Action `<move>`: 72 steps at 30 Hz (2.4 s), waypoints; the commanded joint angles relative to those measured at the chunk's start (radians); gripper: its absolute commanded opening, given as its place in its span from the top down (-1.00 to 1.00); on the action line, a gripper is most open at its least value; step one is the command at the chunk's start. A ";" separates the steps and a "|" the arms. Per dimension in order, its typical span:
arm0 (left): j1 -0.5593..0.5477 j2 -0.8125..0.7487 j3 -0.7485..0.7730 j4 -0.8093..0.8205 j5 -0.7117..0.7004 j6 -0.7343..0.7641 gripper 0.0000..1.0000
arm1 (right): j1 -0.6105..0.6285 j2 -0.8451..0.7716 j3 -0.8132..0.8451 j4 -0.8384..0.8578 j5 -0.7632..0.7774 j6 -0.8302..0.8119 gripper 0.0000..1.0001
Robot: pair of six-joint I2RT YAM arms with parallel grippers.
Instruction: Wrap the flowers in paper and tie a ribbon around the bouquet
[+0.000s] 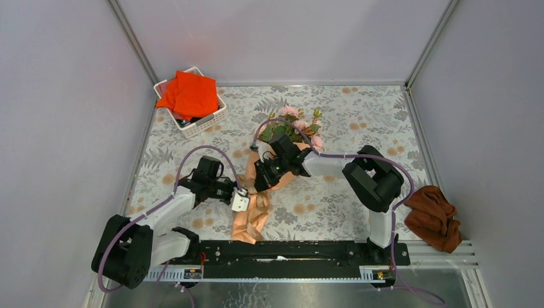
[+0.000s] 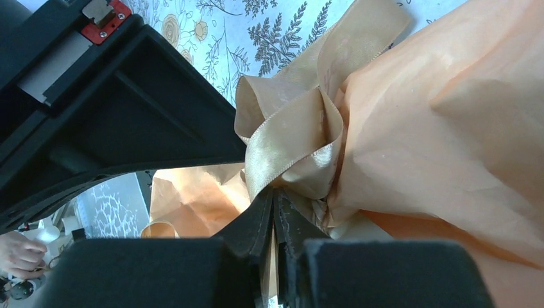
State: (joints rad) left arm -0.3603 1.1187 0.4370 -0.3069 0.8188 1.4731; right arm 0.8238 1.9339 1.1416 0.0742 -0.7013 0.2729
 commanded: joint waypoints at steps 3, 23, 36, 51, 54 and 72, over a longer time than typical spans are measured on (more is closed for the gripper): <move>-0.006 0.043 -0.037 0.171 -0.038 -0.007 0.70 | 0.009 0.006 0.045 -0.005 -0.008 -0.043 0.57; -0.005 0.044 -0.051 0.248 -0.062 -0.082 0.72 | 0.041 0.042 0.116 -0.146 0.164 -0.123 0.89; 0.083 -0.014 0.015 0.109 -0.067 -0.074 0.04 | 0.041 -0.067 0.128 -0.173 0.155 -0.123 1.00; 0.080 0.082 -0.069 0.365 -0.080 -0.057 0.34 | 0.026 -0.061 0.120 -0.121 0.077 -0.101 1.00; 0.076 0.063 -0.070 0.359 -0.047 -0.071 0.80 | 0.025 -0.024 0.142 -0.157 0.077 -0.136 0.95; 0.073 0.055 -0.067 0.398 -0.081 -0.151 1.00 | 0.047 0.086 0.230 -0.271 0.145 -0.222 0.20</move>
State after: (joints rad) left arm -0.2855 1.1824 0.3733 0.0307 0.7223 1.3361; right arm 0.8558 2.0003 1.3277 -0.1371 -0.5659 0.0868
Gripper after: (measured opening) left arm 0.008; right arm 0.380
